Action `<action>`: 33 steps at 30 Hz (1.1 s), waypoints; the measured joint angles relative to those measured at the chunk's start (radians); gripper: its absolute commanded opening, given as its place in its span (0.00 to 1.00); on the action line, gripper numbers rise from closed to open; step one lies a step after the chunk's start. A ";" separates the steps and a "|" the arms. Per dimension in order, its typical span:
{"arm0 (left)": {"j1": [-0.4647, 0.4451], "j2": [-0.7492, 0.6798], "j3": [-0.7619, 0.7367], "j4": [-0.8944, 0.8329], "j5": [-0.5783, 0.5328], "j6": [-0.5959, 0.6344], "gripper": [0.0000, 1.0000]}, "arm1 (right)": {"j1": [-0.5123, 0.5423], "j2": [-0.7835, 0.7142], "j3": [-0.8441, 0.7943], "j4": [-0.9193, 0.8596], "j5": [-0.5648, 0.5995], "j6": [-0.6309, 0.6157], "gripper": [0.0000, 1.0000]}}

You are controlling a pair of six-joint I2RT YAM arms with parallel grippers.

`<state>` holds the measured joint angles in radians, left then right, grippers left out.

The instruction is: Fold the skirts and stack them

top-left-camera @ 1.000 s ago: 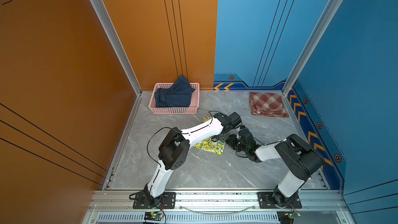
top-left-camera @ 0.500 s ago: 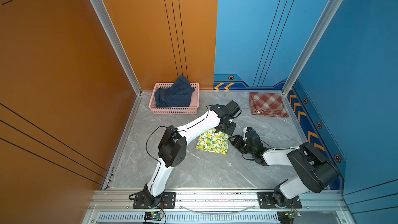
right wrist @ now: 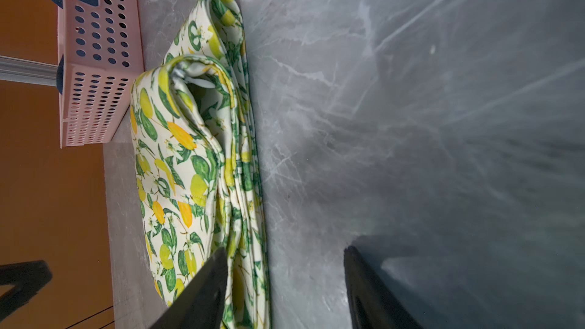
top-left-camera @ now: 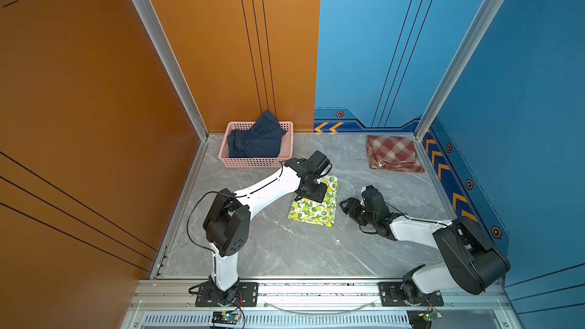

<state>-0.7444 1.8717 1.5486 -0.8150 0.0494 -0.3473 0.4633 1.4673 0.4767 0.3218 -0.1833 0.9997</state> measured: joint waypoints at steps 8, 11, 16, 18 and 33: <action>0.040 -0.001 -0.084 0.059 -0.011 0.008 0.56 | 0.022 0.116 0.113 0.022 -0.005 -0.004 0.75; 0.040 0.001 -0.118 0.091 -0.008 0.004 0.44 | 0.027 0.163 0.152 0.043 -0.015 -0.004 0.75; 0.010 0.050 -0.131 0.152 0.005 0.005 0.31 | 0.032 0.208 0.186 0.069 -0.024 0.000 0.74; -0.010 0.091 -0.126 0.173 0.014 0.008 0.28 | 0.034 0.217 0.188 0.080 -0.026 0.000 0.72; -0.066 0.142 -0.139 0.294 0.050 -0.002 0.22 | 0.035 0.280 0.187 0.181 -0.026 0.011 0.57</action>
<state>-0.8108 2.0136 1.4097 -0.5209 0.0994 -0.3492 0.4988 1.7470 0.6640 0.5026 -0.2096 1.0103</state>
